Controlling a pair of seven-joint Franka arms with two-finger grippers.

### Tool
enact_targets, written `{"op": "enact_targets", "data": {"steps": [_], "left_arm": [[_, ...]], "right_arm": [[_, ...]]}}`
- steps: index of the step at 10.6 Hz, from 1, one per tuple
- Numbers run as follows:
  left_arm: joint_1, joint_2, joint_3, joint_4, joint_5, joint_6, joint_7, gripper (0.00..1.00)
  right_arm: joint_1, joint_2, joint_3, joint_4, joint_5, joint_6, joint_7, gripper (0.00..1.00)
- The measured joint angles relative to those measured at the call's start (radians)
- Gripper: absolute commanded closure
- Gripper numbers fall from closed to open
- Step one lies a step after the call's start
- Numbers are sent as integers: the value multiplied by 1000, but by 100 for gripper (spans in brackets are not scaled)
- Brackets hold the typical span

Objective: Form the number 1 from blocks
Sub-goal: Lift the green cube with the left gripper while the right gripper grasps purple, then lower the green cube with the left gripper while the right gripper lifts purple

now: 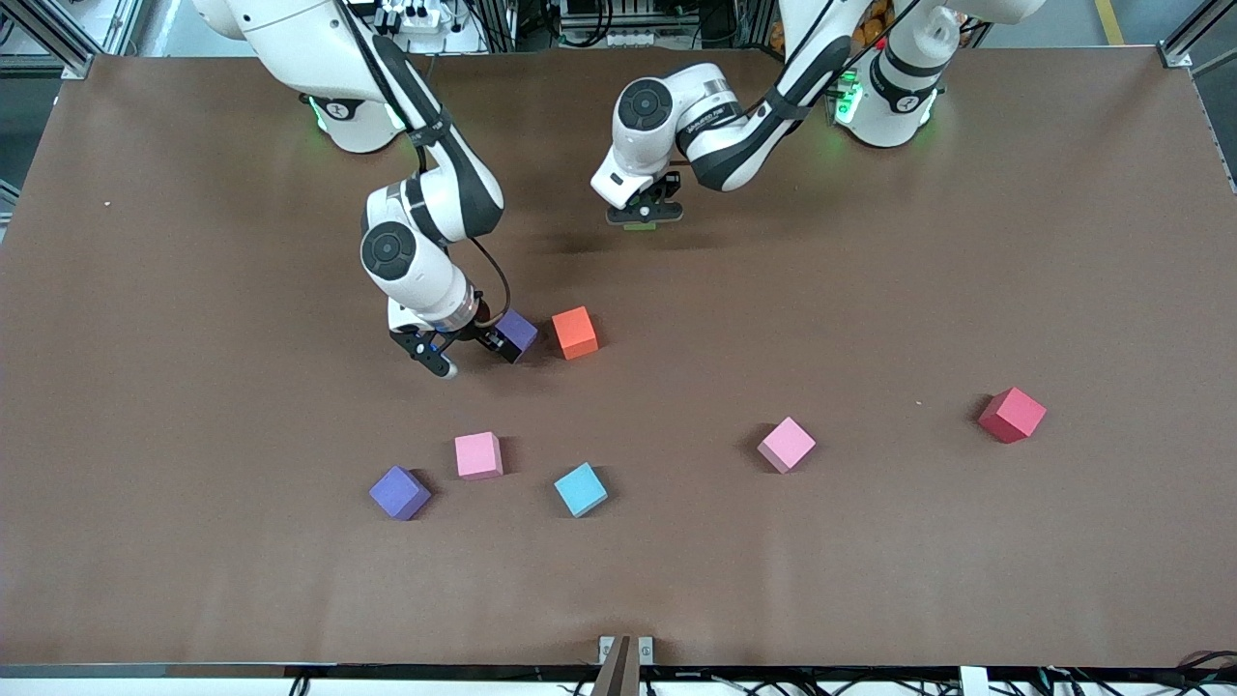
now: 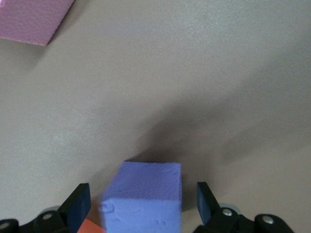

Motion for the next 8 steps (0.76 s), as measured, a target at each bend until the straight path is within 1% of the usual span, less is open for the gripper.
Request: {"op": "enact_targets", "data": {"steps": [4,5,6,7,8], "left_arm": [[-41,0,-50,9,2,2,-100,86],[-53,0,-59,9,3,1,-118,85],[-64,0,-63,8,3,1,-127,82],[-72,1,-69,8,3,1,-128,78],[-82,1,-70,8,3,1,-128,55]], "right_arm": [[-1,2,-3,6,3,9,0,3],[1,7,-2,5,3,10,-1,6],[5,13,-1,5,3,11,-1,15],[10,19,0,5,3,12,-1,30],[16,23,0,4,3,13,-1,42]]}}
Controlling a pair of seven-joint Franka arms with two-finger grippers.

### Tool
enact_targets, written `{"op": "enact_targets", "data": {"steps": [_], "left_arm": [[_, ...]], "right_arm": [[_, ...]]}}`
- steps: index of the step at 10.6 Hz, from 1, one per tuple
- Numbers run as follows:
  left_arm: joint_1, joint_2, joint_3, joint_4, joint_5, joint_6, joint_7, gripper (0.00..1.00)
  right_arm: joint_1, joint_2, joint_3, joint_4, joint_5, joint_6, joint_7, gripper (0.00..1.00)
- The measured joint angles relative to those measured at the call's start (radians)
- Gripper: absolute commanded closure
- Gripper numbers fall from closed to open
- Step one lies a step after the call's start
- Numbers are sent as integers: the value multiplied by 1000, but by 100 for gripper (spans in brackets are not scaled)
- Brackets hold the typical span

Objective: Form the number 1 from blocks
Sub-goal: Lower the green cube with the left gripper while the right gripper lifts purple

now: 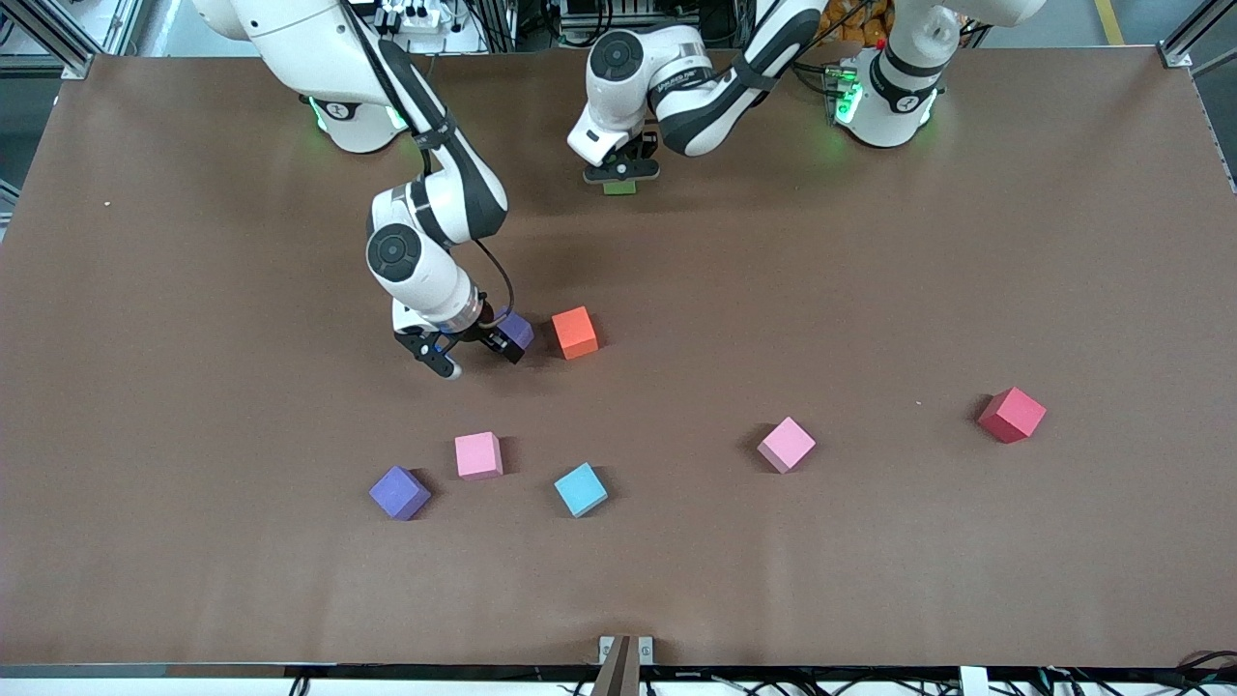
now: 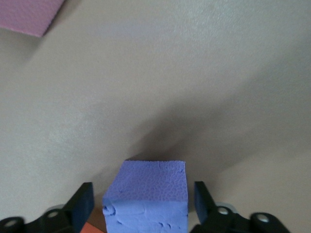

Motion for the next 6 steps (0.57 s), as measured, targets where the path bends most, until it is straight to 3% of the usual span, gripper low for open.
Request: {"op": "enact_targets", "data": {"steps": [1,2,6], "left_arm": [[-10,0,0,0,0,0,0,21],[-13,0,0,0,3,0,0,0],[-6,0,9,19,12,0,-1,0]], "right_arm": [[5,2,0,0,0,0,0,48],[8,-1,0,0,0,1,0,49],[12,-1,0,1,0,4,-18,48]]}}
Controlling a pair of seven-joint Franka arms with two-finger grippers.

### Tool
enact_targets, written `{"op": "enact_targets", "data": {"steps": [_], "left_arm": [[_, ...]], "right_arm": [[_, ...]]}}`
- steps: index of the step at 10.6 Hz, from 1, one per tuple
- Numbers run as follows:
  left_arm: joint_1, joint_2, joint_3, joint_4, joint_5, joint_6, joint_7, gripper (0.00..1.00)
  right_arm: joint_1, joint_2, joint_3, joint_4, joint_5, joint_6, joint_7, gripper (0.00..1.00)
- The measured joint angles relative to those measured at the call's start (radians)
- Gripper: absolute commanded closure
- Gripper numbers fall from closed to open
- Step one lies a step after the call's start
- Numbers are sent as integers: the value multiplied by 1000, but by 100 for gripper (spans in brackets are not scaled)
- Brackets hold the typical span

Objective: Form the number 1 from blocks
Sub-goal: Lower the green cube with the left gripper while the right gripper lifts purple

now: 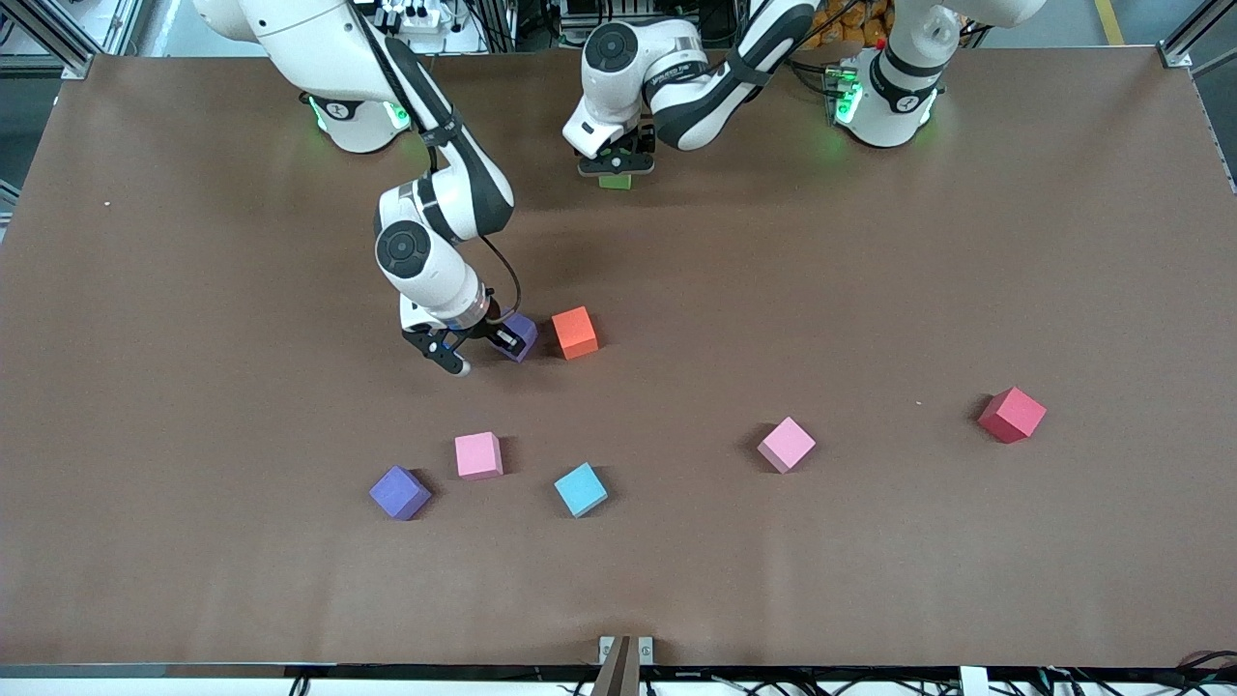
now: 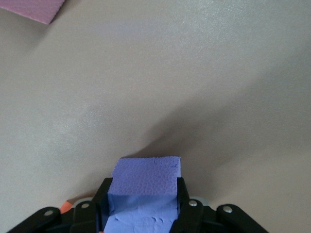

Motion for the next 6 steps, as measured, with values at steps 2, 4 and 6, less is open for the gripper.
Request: {"op": "enact_targets", "data": {"steps": [2,4,6], "left_arm": [[19,-3,27,43,1,-10,0,0],[82,-11,38,90,5,-54,0,0],[147,-21,60,125,12,-94,22,0]], "right_arm": [[-2,-2,-2,0,0,0,-29,48],[-21,-23,-8,-12,0,0,-105,48],[-36,-74,-10,-37,0,-7,-174,48]]}}
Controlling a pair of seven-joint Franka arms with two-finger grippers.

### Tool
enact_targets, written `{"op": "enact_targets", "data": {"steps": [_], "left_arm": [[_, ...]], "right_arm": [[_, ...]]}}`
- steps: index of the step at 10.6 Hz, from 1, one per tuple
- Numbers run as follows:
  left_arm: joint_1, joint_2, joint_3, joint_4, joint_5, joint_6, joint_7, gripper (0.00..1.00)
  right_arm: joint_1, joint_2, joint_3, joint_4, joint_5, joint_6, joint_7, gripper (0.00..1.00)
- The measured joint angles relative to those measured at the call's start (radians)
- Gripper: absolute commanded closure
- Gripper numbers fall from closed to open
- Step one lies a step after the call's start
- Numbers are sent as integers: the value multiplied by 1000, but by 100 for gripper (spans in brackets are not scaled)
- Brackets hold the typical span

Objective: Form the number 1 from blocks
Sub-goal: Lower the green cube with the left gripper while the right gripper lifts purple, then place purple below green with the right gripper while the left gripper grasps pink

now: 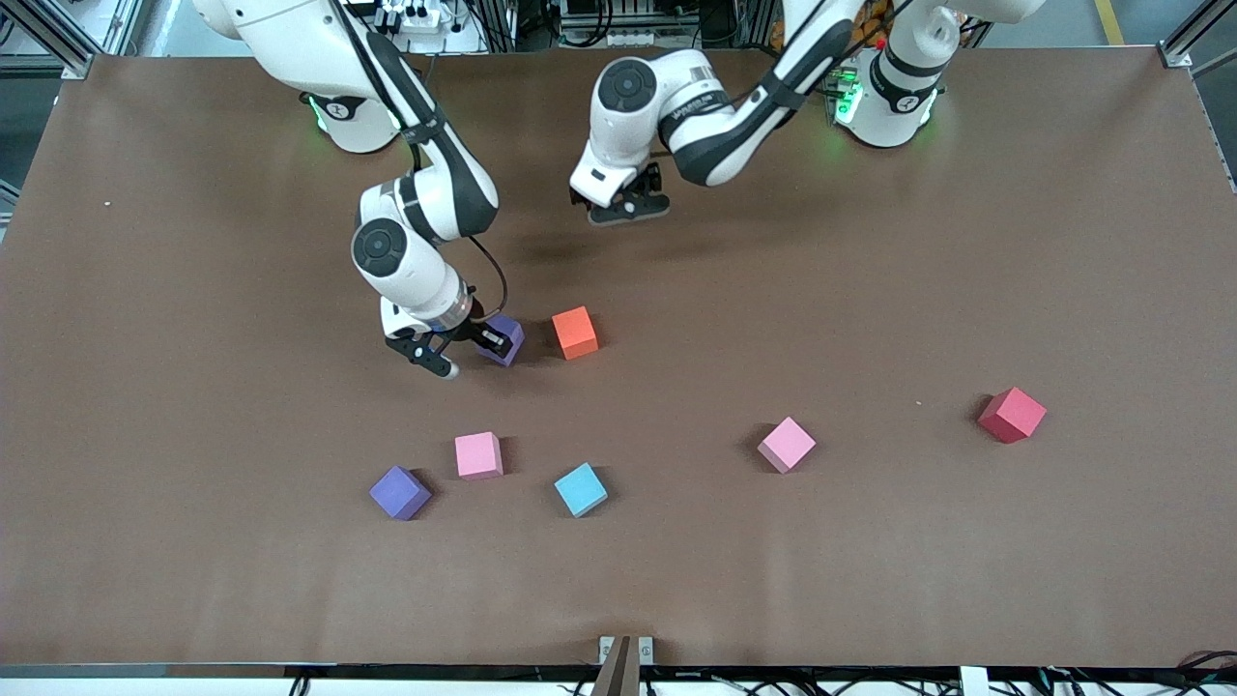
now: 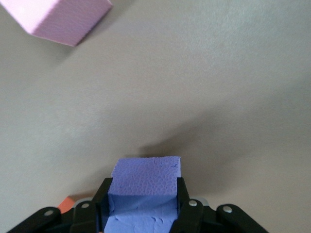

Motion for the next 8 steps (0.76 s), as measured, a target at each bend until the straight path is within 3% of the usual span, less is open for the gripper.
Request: {"op": "enact_targets", "data": {"steps": [2,4,8], "left_arm": [[14,-3,78,45,0,-10,27,0],[-10,-3,155,123,0,-46,30,0],[-20,22,293,237,0,-82,64,0]], "right_arm": [[7,-73,3,-16,-40,-44,-18,48],[27,-154,19,-27,-147,-135,0,48],[112,-208,154,-51,-198,-152,232,49]]}}
